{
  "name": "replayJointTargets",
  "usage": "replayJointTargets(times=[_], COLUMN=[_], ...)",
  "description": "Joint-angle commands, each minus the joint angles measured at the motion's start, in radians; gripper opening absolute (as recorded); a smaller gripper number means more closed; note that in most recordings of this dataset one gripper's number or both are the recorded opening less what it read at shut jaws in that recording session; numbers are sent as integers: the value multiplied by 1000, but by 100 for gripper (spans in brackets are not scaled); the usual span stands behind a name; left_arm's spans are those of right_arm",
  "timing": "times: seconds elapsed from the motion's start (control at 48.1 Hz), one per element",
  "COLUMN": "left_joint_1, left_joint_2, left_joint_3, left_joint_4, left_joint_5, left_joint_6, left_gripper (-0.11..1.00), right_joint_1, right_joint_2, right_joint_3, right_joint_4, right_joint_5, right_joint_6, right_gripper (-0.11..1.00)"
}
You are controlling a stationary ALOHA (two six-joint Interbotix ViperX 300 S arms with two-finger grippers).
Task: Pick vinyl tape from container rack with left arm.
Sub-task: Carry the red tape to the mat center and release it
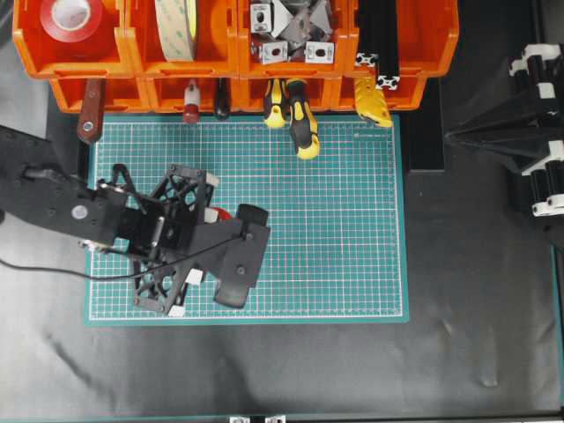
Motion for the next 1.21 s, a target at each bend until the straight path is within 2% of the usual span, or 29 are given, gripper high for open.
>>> replayJointTargets(times=[0.0, 0.562, 0.624, 0.832, 0.895, 0.957, 1.186], left_joint_1=[5, 5, 6, 6, 5, 6, 0], left_joint_2=[-8, 11, 11, 9, 8, 8, -78], left_joint_3=[0, 11, 11, 15, 18, 23, 58], left_joint_4=[2, 2, 2, 2, 2, 2, -2], left_joint_5=[-18, -75, -91, -127, -127, -127, -124], left_joint_6=[3, 2, 2, 2, 0, -5, -20], left_gripper=[19, 21, 28, 75, 85, 88, 86], right_joint_1=[0, 0, 0, 0, 0, 0, 0], right_joint_2=[8, 17, 17, 17, 17, 17, 14], right_joint_3=[-32, -31, -31, -29, -31, -31, -31], right_joint_4=[3, 3, 3, 3, 3, 3, 3], right_joint_5=[-3, -5, -6, -8, -8, -6, -3], right_joint_6=[0, 2, 0, 0, 2, 2, 0], right_gripper=[1, 1, 1, 1, 1, 1, 1])
